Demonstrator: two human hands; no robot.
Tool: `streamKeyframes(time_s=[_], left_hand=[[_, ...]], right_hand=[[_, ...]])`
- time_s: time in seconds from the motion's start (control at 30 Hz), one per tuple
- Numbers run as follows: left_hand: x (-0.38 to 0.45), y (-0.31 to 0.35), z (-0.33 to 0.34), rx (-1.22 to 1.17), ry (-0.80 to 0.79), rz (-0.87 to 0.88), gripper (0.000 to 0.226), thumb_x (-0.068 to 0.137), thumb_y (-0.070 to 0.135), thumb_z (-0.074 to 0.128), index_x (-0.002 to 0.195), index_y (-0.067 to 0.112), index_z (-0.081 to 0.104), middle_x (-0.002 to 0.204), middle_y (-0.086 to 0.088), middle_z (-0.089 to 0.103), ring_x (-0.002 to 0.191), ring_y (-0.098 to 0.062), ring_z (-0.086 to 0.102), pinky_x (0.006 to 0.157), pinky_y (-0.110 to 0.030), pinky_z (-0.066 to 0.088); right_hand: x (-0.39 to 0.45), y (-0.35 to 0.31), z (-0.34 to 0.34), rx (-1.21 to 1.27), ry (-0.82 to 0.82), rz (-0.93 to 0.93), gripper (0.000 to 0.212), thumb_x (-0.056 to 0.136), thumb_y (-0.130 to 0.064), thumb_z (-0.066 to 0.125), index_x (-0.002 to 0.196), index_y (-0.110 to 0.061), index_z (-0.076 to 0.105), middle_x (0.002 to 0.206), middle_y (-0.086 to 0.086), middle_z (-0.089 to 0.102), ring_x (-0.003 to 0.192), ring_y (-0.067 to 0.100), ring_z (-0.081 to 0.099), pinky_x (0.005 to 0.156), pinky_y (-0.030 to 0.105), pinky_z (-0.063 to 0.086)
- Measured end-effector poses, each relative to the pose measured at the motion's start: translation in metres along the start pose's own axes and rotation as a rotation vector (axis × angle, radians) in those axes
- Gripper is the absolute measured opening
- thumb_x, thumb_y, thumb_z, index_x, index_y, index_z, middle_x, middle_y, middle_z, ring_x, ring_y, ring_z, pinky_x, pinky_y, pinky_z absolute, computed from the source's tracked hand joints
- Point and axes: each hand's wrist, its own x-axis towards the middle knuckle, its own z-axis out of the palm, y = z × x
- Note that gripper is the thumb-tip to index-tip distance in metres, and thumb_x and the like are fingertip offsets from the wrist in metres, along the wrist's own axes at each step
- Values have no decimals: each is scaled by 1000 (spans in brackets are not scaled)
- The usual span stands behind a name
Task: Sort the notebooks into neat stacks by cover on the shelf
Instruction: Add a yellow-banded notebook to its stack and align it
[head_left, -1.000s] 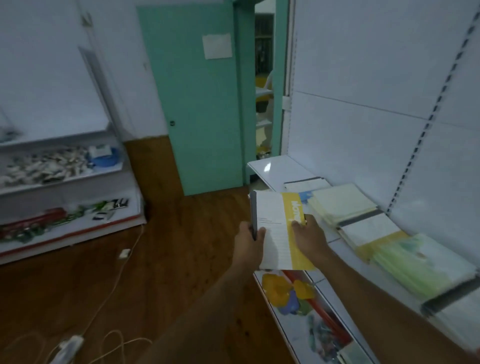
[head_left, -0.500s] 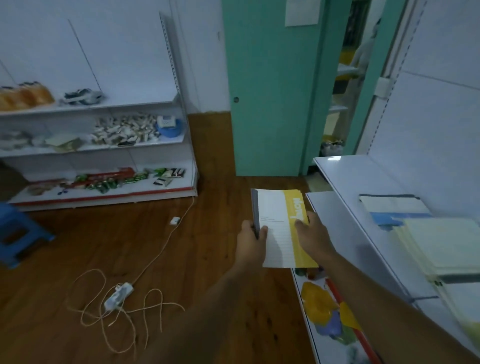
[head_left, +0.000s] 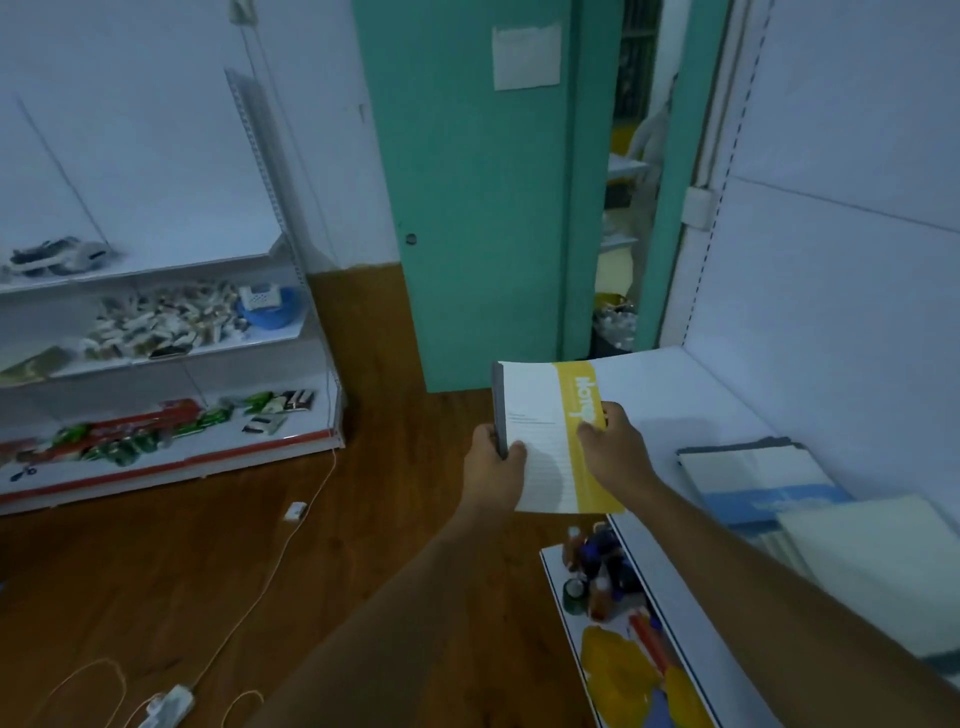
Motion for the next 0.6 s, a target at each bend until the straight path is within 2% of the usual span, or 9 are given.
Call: streamKeyframes(time_s=[0.1,0.2,0.3,0.4,0.47,0.53,0.6], left_hand=[[30,13,33,2,-112,57,23,96,20,52,117,16,42,105,5,52,90,-9,55,60,-16,43],[54,28,78,-8,-265,122,22,93,14,54,114,15,46,101,5,55,95,-16,55,75,-27,45],[62,45,131,-9,-450,177,27,92,11,54,117,16,48,101,3,58,97,-19,56,80,-29,42],[51,55,178,2,-643,247,35,93,13,54,128,17,48,108,1,59,97,-18,56,80,-27,42],[35,57,204,-15,-759,276,37,94,11,53,130,17,49,109,0,60,95,-15,56,78,-20,44],[15,55,230,-25,-858,301,36,94,8,51,129,16,52,105,1,59,87,-11,55,66,-7,42],[-8,52,254,4,-938,351,34,94,7,52,127,13,55,102,-1,61,81,-12,55,59,-9,41]], right_hand=[[22,14,-24,8,95,79,30,91,-20,47,120,-13,47,98,5,60,84,24,57,72,34,45],[34,35,-61,3,232,175,29,91,-20,47,119,-13,48,103,8,60,89,26,56,75,35,44],[36,61,-103,1,406,289,31,91,-22,47,120,-13,48,109,13,61,99,32,58,81,38,45],[17,88,-140,-26,578,397,30,91,-23,48,119,-13,49,112,14,63,104,33,58,84,37,44],[-7,106,-160,-32,672,466,34,92,-24,48,124,-14,48,112,15,63,101,34,59,82,36,45],[-35,124,-176,-50,756,538,36,92,-25,48,125,-12,47,111,14,63,94,31,60,78,34,46],[-63,139,-190,-89,833,608,35,91,-27,49,123,-11,47,112,12,63,93,30,60,78,35,47]])
